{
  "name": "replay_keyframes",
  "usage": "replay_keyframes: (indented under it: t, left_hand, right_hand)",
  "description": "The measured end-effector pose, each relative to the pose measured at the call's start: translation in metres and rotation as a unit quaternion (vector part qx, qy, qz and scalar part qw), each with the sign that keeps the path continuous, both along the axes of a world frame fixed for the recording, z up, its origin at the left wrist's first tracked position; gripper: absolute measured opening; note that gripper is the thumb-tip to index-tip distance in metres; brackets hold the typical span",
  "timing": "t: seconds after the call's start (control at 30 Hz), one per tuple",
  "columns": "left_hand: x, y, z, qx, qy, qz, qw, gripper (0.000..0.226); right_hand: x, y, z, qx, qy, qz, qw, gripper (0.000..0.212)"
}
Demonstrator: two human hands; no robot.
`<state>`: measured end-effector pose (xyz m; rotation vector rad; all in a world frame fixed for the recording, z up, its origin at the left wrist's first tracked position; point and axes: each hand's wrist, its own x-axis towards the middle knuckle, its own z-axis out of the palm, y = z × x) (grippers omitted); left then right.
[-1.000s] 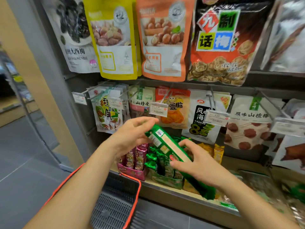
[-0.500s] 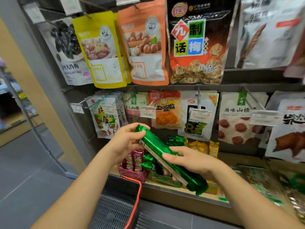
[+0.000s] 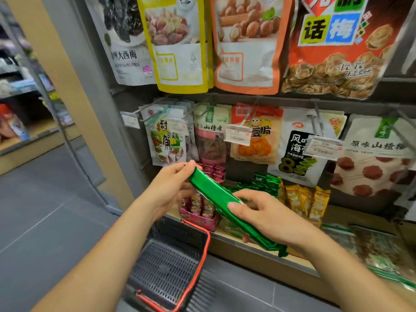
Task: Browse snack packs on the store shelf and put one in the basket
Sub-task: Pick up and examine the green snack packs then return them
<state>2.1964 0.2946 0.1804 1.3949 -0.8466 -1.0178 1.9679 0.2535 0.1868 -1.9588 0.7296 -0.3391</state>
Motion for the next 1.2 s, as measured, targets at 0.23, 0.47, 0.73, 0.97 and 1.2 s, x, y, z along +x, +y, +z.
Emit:
replay_keyframes:
  t: [0.23, 0.47, 0.73, 0.97, 1.2]
  left_hand:
    - [0.026, -0.011, -0.005, -0.069, -0.007, 0.110, 0.991, 0.030]
    - [0.046, -0.018, -0.013, -0.076, 0.065, 0.158, 0.982, 0.027]
    - [0.050, -0.016, -0.023, 0.089, -0.060, 0.092, 0.990, 0.029]
    - [0.055, -0.024, -0.021, 0.017, 0.068, 0.133, 0.989, 0.035]
    - [0.056, -0.026, -0.021, -0.010, 0.111, 0.115, 0.987, 0.024]
  right_hand:
    - [0.006, -0.005, 0.005, 0.134, 0.010, 0.026, 0.991, 0.025]
    - [0.002, -0.019, 0.013, 0.148, -0.002, 0.049, 0.988, 0.027]
    - [0.022, -0.015, -0.002, -0.147, 0.144, -0.030, 0.978, 0.079]
    - [0.024, -0.016, -0.002, -0.119, 0.036, -0.104, 0.987, 0.052]
    - [0.016, -0.021, -0.009, -0.127, -0.061, -0.263, 0.954, 0.033]
